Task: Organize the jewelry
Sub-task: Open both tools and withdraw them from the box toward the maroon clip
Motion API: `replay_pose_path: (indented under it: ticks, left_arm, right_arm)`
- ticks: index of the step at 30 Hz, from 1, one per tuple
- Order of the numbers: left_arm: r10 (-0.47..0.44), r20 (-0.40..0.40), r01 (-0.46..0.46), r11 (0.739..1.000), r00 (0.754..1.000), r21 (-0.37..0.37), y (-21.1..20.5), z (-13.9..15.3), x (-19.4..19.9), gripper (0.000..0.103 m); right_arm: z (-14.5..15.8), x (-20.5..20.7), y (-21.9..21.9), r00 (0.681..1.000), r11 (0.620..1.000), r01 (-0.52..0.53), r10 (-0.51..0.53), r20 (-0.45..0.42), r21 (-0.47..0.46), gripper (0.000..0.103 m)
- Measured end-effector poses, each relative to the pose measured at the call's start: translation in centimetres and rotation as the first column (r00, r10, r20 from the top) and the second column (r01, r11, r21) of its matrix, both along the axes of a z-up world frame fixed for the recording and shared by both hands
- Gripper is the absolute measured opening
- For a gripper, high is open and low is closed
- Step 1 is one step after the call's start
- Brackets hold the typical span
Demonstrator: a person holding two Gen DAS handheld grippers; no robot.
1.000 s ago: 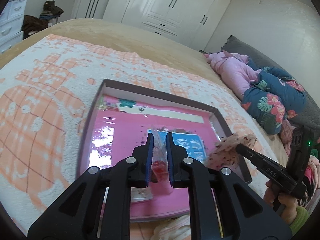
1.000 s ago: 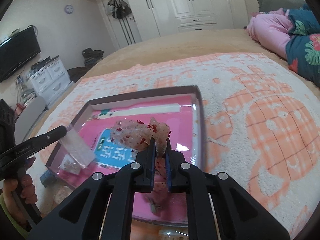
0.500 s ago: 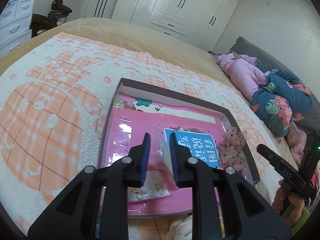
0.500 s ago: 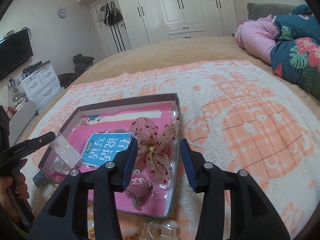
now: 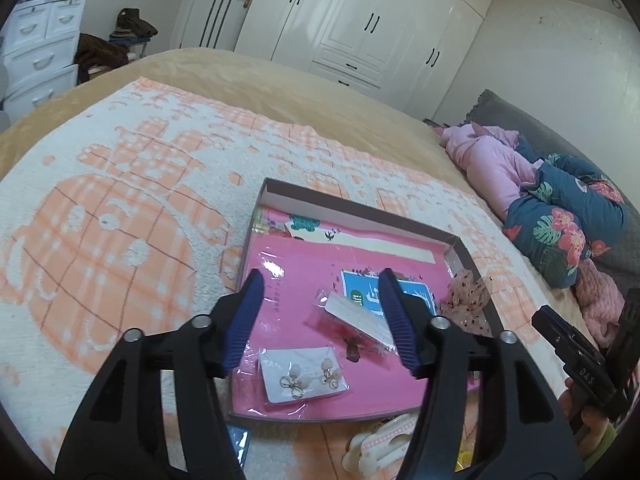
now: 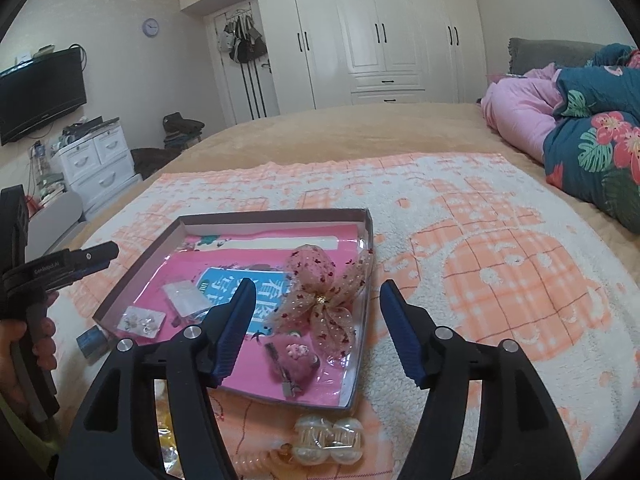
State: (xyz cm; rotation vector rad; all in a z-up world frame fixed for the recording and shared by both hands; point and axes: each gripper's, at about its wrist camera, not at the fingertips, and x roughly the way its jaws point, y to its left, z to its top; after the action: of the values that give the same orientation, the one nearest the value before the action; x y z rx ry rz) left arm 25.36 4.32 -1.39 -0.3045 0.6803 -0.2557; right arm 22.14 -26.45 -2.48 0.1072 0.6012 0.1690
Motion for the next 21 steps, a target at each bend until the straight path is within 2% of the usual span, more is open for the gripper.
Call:
replay_pose_path:
  ticks: [2,3,4,5,9,21]
  left_arm:
    - [0.010,0.010,-0.010,1.000,1.000,0.000,0.2,0.3,-0.3,0.060]
    - [0.023,0.022,-0.024,1.000,0.999,0.009,0.4,0.6,-0.6,0.068]
    - [0.030,0.032,-0.030,0.999,0.999,0.014,0.5,0.8,-0.9,0.073]
    - [0.037,0.046,-0.038,0.999,0.998,0.018,0.7,1.1,-1.2,0.079]
    - [0.049,0.098,-0.053,0.998,0.994,0.040,1.0,2.5,-2.5,0.088]
    - [0.039,0.153,-0.049,0.997,0.987,0.063,1.1,4.2,-5.9,0.091]
  right_arm:
    - [0.2,-0.3,0.2,1.000,1.000,-0.011,0.011,0.003,0.004,0.063]
    - [0.2,-0.4,0.2,1.000,1.000,-0.013,0.013,0.004,0.003,0.067]
    - [0.3,-0.5,0.3,1.000,1.000,-0.012,0.012,0.007,0.004,0.076]
    - [0.4,-0.7,0.2,1.000,1.000,-0.010,0.010,0.016,0.007,0.078]
    - [0.9,-1.4,0.5,0.999,1.000,-0.021,0.021,0.038,-0.004,0.078]
    - [1.9,-3.8,1.4,0.993,0.997,-0.058,0.063,0.099,-0.056,0.085]
